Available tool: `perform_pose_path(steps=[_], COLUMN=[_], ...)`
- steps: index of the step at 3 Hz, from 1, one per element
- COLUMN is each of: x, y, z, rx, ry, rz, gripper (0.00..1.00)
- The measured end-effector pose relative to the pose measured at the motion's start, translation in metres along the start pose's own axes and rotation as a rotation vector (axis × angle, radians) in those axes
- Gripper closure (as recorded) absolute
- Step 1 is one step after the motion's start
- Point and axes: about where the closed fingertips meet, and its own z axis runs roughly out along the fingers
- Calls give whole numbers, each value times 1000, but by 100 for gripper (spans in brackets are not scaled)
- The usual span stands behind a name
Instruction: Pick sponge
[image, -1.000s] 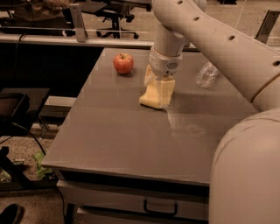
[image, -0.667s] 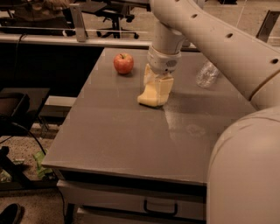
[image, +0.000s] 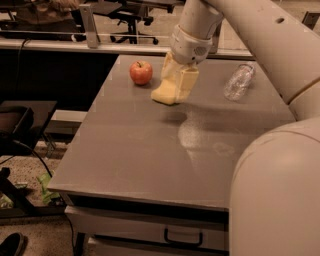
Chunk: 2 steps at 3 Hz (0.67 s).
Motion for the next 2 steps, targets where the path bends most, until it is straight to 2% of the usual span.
perform_pose_path(steps=[1, 2], x=[-20, -19], y=[-22, -30], z=[-31, -25], rx=[88, 112], ry=[-94, -90], rz=[-7, -5], gripper=[100, 100])
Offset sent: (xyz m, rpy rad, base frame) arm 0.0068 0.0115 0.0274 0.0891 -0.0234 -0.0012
